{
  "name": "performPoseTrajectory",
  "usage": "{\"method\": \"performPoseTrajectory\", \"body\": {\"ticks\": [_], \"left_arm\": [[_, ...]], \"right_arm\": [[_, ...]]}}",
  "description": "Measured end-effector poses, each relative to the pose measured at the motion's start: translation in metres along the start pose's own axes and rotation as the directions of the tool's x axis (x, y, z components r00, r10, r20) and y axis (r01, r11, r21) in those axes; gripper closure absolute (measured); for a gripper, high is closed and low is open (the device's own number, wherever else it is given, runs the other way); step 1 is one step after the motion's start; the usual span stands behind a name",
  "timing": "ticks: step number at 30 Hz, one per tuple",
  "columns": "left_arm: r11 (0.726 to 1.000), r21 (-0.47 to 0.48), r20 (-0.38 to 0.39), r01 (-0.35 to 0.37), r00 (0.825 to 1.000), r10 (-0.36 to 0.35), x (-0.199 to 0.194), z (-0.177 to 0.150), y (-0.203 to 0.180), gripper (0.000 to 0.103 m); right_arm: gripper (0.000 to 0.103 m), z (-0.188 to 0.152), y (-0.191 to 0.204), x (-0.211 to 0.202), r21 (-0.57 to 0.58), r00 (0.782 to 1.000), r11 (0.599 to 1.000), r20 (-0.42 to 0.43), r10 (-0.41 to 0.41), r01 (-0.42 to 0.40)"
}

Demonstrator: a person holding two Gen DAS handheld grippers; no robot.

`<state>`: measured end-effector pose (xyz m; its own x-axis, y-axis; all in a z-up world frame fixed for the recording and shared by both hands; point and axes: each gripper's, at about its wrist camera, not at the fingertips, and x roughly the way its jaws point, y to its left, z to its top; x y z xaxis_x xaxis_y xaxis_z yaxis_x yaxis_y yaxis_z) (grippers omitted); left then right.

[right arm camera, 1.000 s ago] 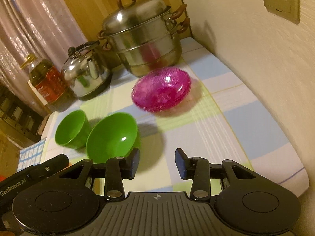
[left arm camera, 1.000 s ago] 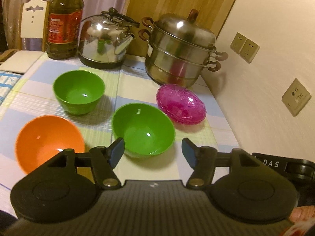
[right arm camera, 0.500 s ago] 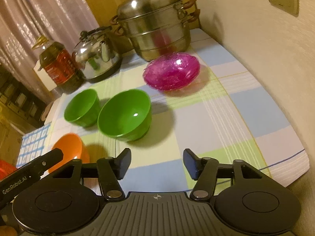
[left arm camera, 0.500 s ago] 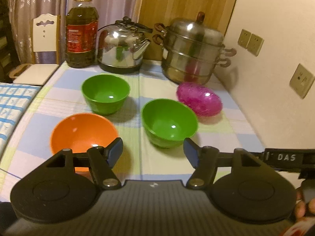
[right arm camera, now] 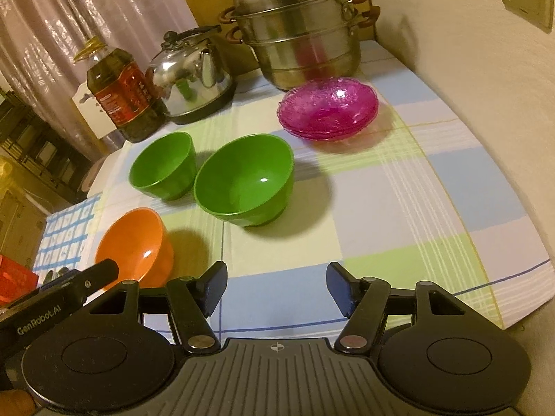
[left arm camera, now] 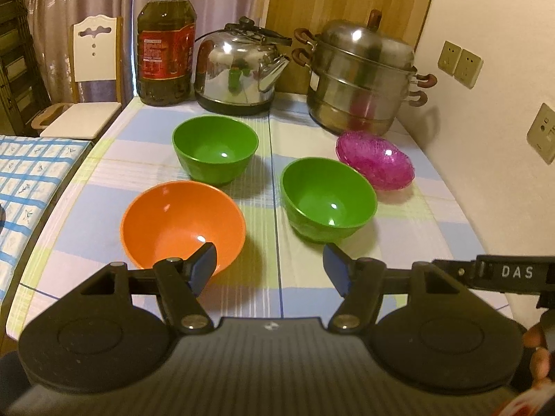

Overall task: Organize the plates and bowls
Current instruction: 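Move both open grippers toward the orange bowl rim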

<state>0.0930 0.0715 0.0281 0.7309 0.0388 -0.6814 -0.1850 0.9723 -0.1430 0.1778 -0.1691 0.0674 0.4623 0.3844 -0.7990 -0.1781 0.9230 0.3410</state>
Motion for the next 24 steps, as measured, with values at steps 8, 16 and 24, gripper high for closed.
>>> {"method": "performPoseTrajectory", "body": {"ticks": [8,16,24], "left_arm": [[1.000,-0.026,-0.034,0.008,0.999,-0.009,0.003,-0.001,0.008,0.038],[0.999,-0.049,-0.040,0.006,0.999,-0.008,0.006,0.000,0.014,0.038],[0.998,-0.056,-0.036,-0.029,0.999,0.027,0.006,-0.001,0.033,0.038]], "right_arm": [[0.040,-0.002,0.008,0.006,-0.014,1.000,1.000,-0.015,0.014,-0.014],[0.040,-0.001,0.009,0.011,0.000,0.999,1.000,-0.024,0.023,-0.023],[0.040,-0.004,0.026,0.025,-0.011,0.997,0.998,-0.036,0.068,-0.069]]}}
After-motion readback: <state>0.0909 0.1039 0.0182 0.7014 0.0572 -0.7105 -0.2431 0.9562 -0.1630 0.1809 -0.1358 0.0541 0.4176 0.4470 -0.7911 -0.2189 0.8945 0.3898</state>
